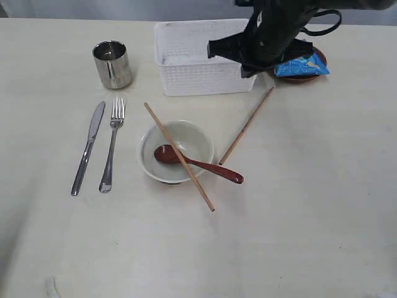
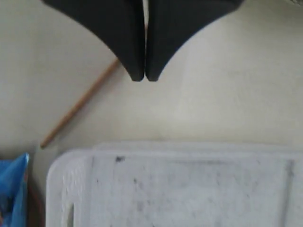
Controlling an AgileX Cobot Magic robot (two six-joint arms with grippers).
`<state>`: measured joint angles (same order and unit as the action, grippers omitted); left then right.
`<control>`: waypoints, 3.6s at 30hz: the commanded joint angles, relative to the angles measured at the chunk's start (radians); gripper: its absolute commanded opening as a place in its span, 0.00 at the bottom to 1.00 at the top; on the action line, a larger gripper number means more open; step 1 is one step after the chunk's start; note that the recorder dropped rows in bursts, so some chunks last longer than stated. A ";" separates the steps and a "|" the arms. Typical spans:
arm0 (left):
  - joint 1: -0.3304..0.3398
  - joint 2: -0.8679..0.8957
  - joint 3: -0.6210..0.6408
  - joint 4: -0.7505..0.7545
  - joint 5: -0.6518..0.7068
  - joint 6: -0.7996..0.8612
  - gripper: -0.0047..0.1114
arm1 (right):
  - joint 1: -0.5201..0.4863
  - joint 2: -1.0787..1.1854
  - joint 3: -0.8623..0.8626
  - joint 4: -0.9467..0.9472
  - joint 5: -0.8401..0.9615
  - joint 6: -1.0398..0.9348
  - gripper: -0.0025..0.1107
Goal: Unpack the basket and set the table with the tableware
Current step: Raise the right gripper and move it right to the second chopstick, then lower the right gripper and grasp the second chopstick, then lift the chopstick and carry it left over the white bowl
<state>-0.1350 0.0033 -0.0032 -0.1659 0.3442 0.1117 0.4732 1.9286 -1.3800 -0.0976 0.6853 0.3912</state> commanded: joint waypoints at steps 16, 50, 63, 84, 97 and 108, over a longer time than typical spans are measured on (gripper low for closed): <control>-0.008 -0.003 0.003 0.002 -0.002 0.001 0.04 | -0.006 -0.004 0.229 -0.021 -0.116 0.434 0.06; -0.008 -0.003 0.003 0.004 -0.002 0.001 0.04 | -0.015 0.170 0.183 0.010 0.018 0.482 0.31; -0.008 -0.003 0.003 0.004 -0.002 0.001 0.04 | -0.022 0.178 0.161 -0.010 0.128 0.421 0.20; -0.008 -0.003 0.003 0.004 -0.002 0.001 0.04 | -0.022 -0.083 0.161 -0.199 0.252 0.178 0.02; -0.008 -0.003 0.003 0.004 -0.002 0.001 0.04 | 0.187 -0.282 0.161 0.209 0.120 -0.252 0.02; -0.008 -0.003 0.003 0.004 -0.002 0.001 0.04 | 0.229 -0.281 0.161 0.328 0.100 -0.288 0.02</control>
<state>-0.1350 0.0033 -0.0032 -0.1659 0.3442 0.1117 0.7002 1.6520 -1.2184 0.2001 0.7905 0.1299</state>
